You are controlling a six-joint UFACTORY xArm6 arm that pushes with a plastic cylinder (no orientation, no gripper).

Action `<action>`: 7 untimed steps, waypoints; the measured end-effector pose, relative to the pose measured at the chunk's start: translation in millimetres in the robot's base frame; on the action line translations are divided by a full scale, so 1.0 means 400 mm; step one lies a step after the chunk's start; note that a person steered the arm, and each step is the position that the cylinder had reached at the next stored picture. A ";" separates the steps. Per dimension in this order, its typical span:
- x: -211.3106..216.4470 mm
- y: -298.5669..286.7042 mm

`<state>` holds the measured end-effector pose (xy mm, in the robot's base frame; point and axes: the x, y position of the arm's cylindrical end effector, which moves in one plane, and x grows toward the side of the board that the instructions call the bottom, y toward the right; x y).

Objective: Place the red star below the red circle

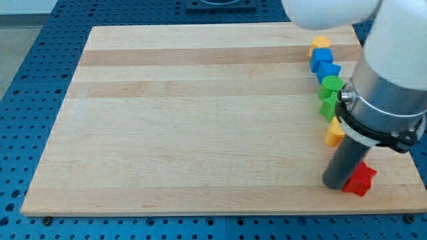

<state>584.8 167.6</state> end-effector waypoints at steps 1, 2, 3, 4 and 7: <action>0.001 0.004; 0.001 -0.016; 0.000 -0.109; -0.043 -0.174; -0.435 -0.242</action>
<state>410.8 70.8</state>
